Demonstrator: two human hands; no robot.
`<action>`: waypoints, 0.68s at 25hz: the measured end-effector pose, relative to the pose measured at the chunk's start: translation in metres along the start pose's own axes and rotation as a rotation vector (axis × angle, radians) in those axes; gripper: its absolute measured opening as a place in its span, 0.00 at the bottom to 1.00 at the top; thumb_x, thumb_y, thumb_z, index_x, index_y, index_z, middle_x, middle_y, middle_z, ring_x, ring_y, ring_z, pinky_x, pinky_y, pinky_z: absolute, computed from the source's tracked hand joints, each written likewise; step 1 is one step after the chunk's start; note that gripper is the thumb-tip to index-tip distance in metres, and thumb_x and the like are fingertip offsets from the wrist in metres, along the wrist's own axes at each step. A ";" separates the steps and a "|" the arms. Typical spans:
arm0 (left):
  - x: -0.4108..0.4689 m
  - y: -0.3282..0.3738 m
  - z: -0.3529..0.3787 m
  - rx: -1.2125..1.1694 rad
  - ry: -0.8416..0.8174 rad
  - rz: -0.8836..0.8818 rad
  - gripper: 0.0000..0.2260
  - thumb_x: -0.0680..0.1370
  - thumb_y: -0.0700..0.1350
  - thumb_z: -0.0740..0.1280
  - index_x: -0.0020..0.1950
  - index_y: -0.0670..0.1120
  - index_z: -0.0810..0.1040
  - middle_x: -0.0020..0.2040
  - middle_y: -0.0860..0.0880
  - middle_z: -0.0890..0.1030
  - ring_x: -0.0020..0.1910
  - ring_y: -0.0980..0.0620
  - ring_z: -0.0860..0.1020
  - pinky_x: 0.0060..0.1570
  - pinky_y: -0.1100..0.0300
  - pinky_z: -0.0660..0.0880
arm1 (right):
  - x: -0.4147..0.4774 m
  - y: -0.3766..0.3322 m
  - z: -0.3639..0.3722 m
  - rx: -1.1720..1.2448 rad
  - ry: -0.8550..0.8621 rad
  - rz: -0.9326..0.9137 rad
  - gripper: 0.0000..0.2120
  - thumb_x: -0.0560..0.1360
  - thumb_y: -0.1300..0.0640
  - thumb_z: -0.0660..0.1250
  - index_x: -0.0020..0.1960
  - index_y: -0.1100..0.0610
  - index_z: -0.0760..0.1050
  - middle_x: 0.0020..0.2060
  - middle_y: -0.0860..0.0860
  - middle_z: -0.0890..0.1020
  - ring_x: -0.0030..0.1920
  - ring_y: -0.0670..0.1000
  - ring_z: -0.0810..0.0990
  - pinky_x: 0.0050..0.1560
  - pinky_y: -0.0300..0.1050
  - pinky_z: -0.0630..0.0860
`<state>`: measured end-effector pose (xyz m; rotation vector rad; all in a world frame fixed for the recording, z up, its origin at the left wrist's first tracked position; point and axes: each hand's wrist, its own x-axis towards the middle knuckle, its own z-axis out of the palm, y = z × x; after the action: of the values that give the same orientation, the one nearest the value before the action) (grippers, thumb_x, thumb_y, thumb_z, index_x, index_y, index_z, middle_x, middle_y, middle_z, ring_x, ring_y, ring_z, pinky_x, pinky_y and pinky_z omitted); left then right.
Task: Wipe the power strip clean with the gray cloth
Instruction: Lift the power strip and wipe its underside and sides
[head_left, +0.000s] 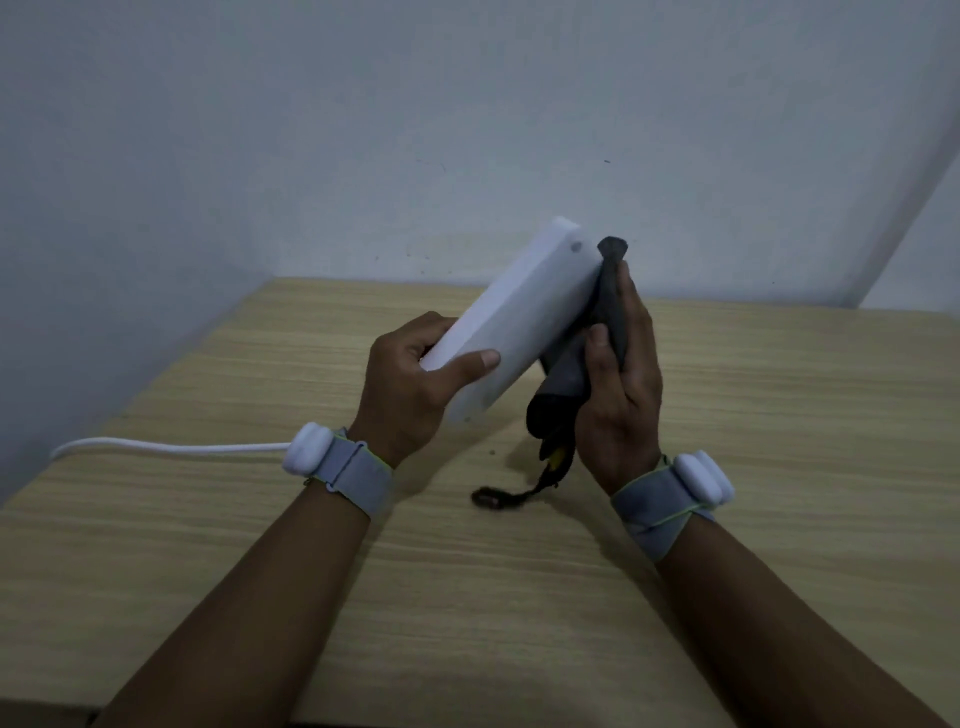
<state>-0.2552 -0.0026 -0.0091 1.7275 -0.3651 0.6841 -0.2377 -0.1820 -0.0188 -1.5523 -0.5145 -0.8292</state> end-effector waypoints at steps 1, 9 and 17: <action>0.001 0.000 -0.002 -0.077 0.027 -0.044 0.04 0.68 0.48 0.75 0.40 0.50 0.82 0.36 0.53 0.79 0.36 0.56 0.76 0.36 0.63 0.70 | -0.003 -0.002 0.004 0.057 -0.044 0.018 0.25 0.81 0.57 0.55 0.76 0.59 0.57 0.75 0.51 0.64 0.75 0.48 0.61 0.75 0.51 0.61; 0.008 -0.008 -0.006 -0.501 0.249 -0.282 0.12 0.65 0.53 0.73 0.38 0.45 0.80 0.32 0.42 0.75 0.20 0.46 0.68 0.19 0.63 0.64 | -0.039 -0.004 0.035 0.186 -0.415 0.213 0.26 0.80 0.49 0.57 0.76 0.49 0.57 0.71 0.32 0.66 0.72 0.37 0.64 0.68 0.30 0.63; 0.005 -0.013 -0.001 -0.455 0.319 -0.239 0.10 0.66 0.54 0.74 0.38 0.48 0.80 0.34 0.43 0.76 0.25 0.46 0.72 0.21 0.61 0.67 | -0.038 -0.015 0.043 0.580 -0.310 0.560 0.17 0.80 0.61 0.57 0.68 0.59 0.71 0.63 0.55 0.79 0.61 0.48 0.79 0.59 0.38 0.76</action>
<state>-0.2444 0.0025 -0.0155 1.1837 -0.0784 0.6312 -0.2640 -0.1322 -0.0376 -1.1853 -0.4544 0.0054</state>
